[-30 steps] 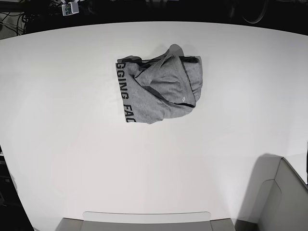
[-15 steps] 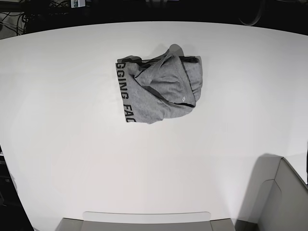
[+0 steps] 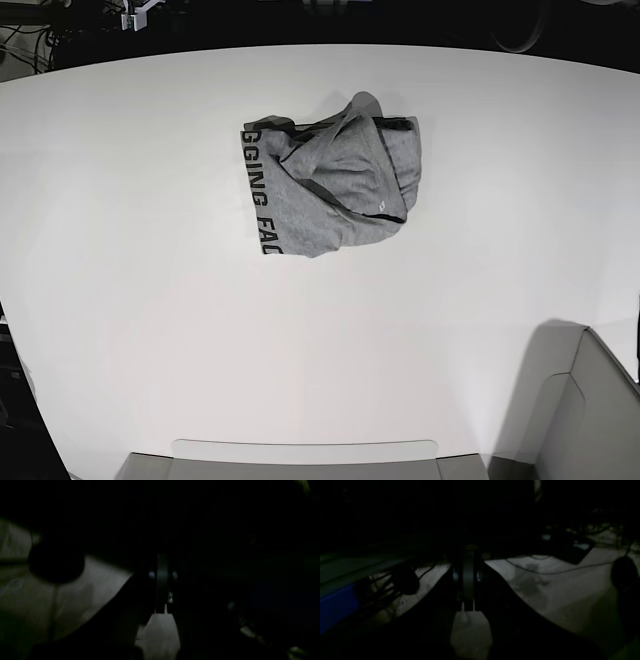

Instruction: Fold the T-shirt properly

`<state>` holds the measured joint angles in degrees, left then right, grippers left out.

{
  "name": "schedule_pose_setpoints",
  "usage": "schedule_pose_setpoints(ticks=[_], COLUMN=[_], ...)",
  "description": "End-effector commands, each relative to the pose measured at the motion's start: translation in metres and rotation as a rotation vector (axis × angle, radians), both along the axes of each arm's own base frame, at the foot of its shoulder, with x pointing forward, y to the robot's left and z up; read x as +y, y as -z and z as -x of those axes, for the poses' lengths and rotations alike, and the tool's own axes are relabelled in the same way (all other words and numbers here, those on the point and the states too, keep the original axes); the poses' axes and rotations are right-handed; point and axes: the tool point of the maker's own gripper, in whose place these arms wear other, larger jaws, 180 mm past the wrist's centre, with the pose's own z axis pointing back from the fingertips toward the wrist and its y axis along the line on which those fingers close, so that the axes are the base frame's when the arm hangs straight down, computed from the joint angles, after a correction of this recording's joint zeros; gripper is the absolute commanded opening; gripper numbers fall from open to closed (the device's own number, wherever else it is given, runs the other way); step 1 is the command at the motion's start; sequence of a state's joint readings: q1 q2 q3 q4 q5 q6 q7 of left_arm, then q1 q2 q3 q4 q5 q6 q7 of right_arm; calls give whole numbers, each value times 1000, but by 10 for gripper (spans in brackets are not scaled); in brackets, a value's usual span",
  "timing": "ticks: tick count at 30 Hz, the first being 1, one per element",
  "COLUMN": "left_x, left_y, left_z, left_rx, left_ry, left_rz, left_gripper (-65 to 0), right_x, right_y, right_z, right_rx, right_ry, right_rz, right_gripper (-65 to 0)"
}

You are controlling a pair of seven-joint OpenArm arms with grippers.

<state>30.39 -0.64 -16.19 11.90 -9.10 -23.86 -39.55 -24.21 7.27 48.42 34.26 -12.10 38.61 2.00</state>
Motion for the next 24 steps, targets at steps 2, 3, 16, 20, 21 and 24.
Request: schedule_pose_setpoints(ticks=[2, 3, 16, 20, 21, 24], left_x=[8, 17, 102, 97, 95, 94], left_y=[9, 14, 32, 39, 39, 40], left_z=[13, -1, -78, -61, -58, -58], left_rx=[79, 70, 154, 249, 259, 264], left_ry=[-12, -8, 198, 215, 214, 215], left_rz=[9, 3, -302, -273, -267, -262], left_gripper=[-650, -650, -650, -650, -650, -650], right_x=[-17, -22, -82, -103, -104, -107], right_y=[-1, 1, 30, 27, 26, 25], right_z=[-2, 0, 43, 37, 36, 26], right_rx=[-62, -75, 221, 256, 261, 250], right_ry=[92, 131, -60, -142, -154, -167], right_rz=[6, 5, 450, 629, 658, 692], right_gripper=[-650, -650, -650, -650, -650, -650])
